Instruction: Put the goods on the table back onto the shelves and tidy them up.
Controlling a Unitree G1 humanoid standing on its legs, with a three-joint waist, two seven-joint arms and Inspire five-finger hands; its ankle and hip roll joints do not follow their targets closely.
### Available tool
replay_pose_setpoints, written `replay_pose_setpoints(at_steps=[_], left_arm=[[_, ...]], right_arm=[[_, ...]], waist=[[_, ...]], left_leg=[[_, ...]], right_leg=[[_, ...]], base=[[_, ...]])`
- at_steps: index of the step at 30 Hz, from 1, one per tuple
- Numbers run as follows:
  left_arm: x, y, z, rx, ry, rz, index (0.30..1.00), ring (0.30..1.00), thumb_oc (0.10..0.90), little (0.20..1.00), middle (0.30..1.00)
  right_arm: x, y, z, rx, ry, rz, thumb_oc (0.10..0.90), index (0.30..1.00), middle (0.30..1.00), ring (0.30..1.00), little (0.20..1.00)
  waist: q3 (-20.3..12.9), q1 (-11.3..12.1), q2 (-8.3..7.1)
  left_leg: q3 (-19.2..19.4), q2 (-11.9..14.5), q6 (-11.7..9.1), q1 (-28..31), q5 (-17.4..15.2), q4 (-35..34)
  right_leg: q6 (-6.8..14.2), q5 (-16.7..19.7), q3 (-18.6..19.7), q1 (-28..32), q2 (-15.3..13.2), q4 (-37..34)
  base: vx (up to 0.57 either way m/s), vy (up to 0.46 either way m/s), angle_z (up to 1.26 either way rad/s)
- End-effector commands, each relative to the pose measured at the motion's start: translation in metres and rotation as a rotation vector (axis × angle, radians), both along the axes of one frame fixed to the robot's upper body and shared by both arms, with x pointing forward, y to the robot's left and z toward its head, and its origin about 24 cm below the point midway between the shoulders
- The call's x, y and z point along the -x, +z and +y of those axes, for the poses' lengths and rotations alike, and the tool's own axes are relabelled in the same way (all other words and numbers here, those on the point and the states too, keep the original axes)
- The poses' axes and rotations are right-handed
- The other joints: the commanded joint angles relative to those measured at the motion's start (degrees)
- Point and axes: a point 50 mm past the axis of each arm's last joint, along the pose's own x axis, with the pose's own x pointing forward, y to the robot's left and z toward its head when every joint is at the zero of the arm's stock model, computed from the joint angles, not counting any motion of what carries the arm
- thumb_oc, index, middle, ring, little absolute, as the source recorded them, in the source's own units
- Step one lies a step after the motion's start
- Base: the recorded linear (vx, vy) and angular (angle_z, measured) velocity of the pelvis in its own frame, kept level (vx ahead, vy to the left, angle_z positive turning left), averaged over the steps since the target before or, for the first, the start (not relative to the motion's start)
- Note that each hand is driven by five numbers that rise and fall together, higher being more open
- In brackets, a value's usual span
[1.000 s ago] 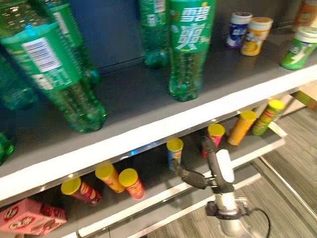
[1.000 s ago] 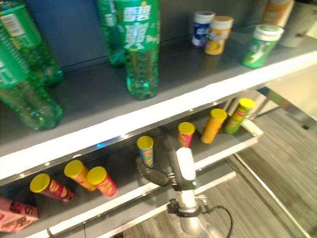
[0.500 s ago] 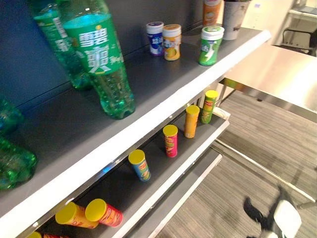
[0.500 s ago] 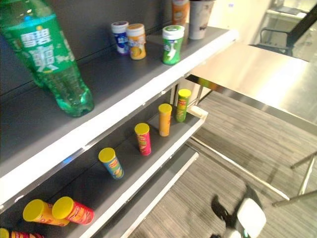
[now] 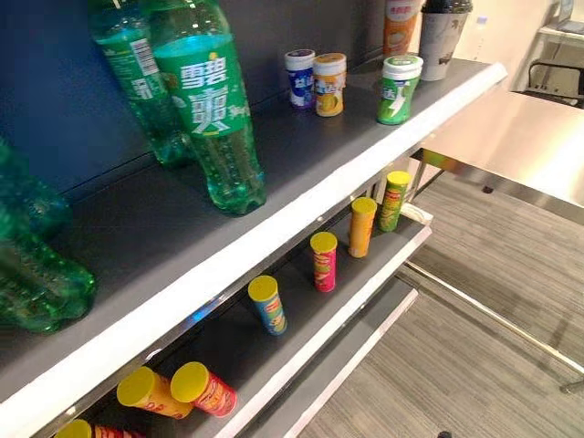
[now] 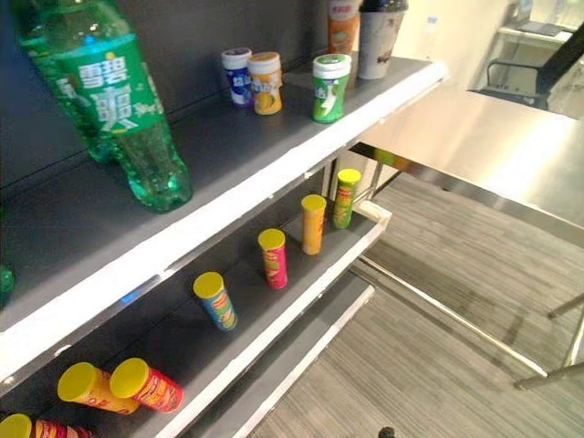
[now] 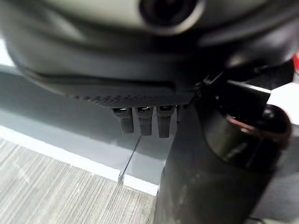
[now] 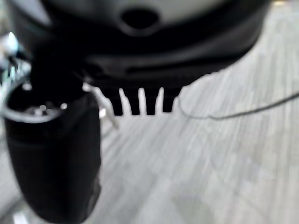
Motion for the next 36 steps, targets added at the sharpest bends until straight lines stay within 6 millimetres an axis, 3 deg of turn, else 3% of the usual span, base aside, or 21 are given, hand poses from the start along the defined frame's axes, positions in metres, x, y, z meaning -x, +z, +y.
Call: replay_pose_setpoints(at_steps=[1, 4, 8, 12, 13, 15, 20, 22, 23, 25, 26, 29, 36], left_arm=[[-0.012, 0.003, 0.012, -0.043, 0.121, -0.055, 0.9, 0.9, 0.8, 0.9, 0.9], [-0.007, 0.004, 0.02, -0.059, 0.178, -0.043, 0.9, 0.9, 0.8, 0.9, 0.9], [-0.006, 0.005, 0.027, -0.067, 0.199, -0.042, 0.9, 0.9, 0.8, 0.9, 0.9], [-0.009, 0.006, 0.029, -0.055, 0.164, -0.049, 0.9, 0.9, 0.8, 0.9, 0.9], [-0.009, 0.006, 0.029, -0.055, 0.164, -0.049, 0.9, 0.9, 0.8, 0.9, 0.9], [-0.019, 0.007, 0.033, -0.047, 0.162, -0.079, 0.9, 0.9, 0.8, 0.9, 0.9], [-0.036, 0.009, 0.036, -0.034, 0.117, -0.131, 0.9, 0.9, 0.8, 0.9, 0.9], [-0.044, 0.008, 0.029, -0.008, 0.102, -0.156, 0.9, 0.9, 0.8, 0.9, 0.9], [-0.044, 0.008, 0.029, -0.008, 0.102, -0.156, 0.9, 0.9, 0.8, 0.9, 0.9], [-0.045, 0.007, 0.024, 0.006, 0.091, -0.156, 0.9, 0.9, 0.8, 0.9, 0.9], [-0.045, 0.007, 0.024, 0.008, 0.085, -0.153, 0.9, 0.9, 0.8, 0.9, 0.9], [-0.045, 0.006, 0.02, 0.015, 0.041, -0.135, 0.9, 0.9, 0.8, 0.9, 0.9], [-0.043, 0.004, 0.013, 0.014, -0.033, -0.12, 0.9, 0.9, 0.8, 0.9, 0.9]], right_arm=[[0.012, -0.002, -0.003, -0.015, 0.047, 0.1, 0.8, 0.9, 0.9, 0.9, 0.9], [0.028, -0.007, 0.004, -0.088, 0.193, 0.248, 0.8, 0.9, 0.9, 0.9, 0.9], [0.032, -0.009, 0.007, -0.122, 0.269, 0.304, 0.8, 0.9, 0.9, 0.9, 0.9], [0.017, -0.013, 0.02, -0.143, 0.554, 0.338, 0.8, 0.9, 0.9, 0.9, 0.9], [0.017, -0.013, 0.02, -0.143, 0.554, 0.338, 0.8, 0.9, 0.9, 0.9, 0.9], [0.001, -0.013, 0.028, -0.112, 0.833, 0.349, 0.8, 0.9, 0.9, 0.9, 0.9], [-0.023, -0.01, 0.025, -0.028, 1.038, 0.361, 0.8, 0.9, 0.9, 0.9, 0.9], [-0.033, -0.008, 0.02, -0.003, 1.024, 0.343, 0.8, 0.9, 0.9, 0.9, 0.9], [-0.033, -0.008, 0.02, -0.003, 1.024, 0.343, 0.8, 0.9, 0.9, 0.9, 0.9], [-0.032, -0.007, 0.018, -0.003, 1.039, 0.345, 0.8, 0.9, 0.9, 0.9, 0.9], [-0.027, -0.009, 0.02, -0.022, 1.059, 0.364, 0.8, 0.9, 0.9, 0.9, 0.9], [-0.026, -0.009, 0.018, -0.042, 1.032, 0.373, 0.8, 0.9, 0.9, 0.9, 0.9], [-0.027, -0.008, 0.013, -0.042, 0.985, 0.358, 0.8, 0.9, 0.9, 0.9, 0.9]], waist=[[-0.6, 0.4, -2.2], [-0.4, 1.5, -2.73], [0.0, 2.3, -3.12], [1.7, 4.1, -4.08], [1.5, 4.1, -4.08], [3.6, 5.7, -4.53], [7.0, 8.2, -4.21], [8.3, 8.2, -4.33], [8.3, 8.1, -4.31], [7.8, 7.1, -4.86], [7.0, 6.5, -4.83], [5.5, 5.1, -4.42], [3.7, 3.3, -2.9]], left_leg=[[-2.0, -3.3, -0.6, -1.6, -2.1, 0.0], [-2.1, -3.2, -0.6, -1.8, -1.9, -0.3], [-2.9, -2.8, -0.8, -1.9, -1.4, -0.2], [-6.1, -1.7, -1.9, -4.5, 0.6, 0.8], [-6.1, -1.7, -1.9, -4.7, 0.7, 0.8], [-8.5, -0.5, -3.1, -8.8, 3.7, 1.5], [-12.6, 0.6, -4.7, -14.6, 7.9, 1.9], [-12.1, 0.7, -3.9, -16.0, 4.0, 7.5], [-12.1, 0.7, -3.9, -16.1, 3.9, 7.7], [-9.7, 0.6, -3.0, -14.7, -1.3, 12.9], [-9.1, 0.6, -3.1, -12.5, -5.8, 16.4], [-7.4, 0.6, -2.8, -8.4, -8.9, 18.0], [-4.7, 2.3, -3.9, -2.2, -9.0, 15.8]], right_leg=[[7.3, 14.4, -2.5, 3.0, -5.8, -13.5], [7.5, 14.5, -3.1, 3.0, -5.8, -13.5], [7.0, 13.7, -4.2, 2.9, -5.6, -11.7], [5.8, 11.9, -6.9, 3.9, -4.5, -12.0], [5.7, 12.0, -6.9, 3.7, -4.5, -12.1], [4.9, 11.4, -7.8, 3.7, -3.0, -14.0], [4.1, 11.8, -10.3, 2.1, -2.4, -15.0], [4.1, 12.7, -13.2, -0.4, -4.1, -14.4], [4.1, 12.7, -13.3, -0.5, -4.1, -14.4], [3.7, 13.3, -14.4, -1.4, -5.3, -14.2], [3.5, 12.4, -14.1, -1.1, -5.1, -14.2], [3.4, 12.6, -14.8, -1.1, -5.1, -14.2], [3.8, 13.4, -17.4, -0.9, -5.7, -13.8]], base=[[-0.01, -0.019, 0.15], [-0.01, -0.038, 0.12], [-0.03, -0.053, 0.04], [-0.12, -0.14, 0.36], [-0.13, -0.13, 0.51], [-0.25, -0.187, 0.58], [-0.27, -0.138, 0.38], [-0.37, -0.092, 0.46], [-0.24, -0.056, 0.6], [-0.1, -0.064, 0.44], [-0.03, -0.064, 0.35], [0.02, 0.006, 0.52], [0.0, 0.082, 0.23]])
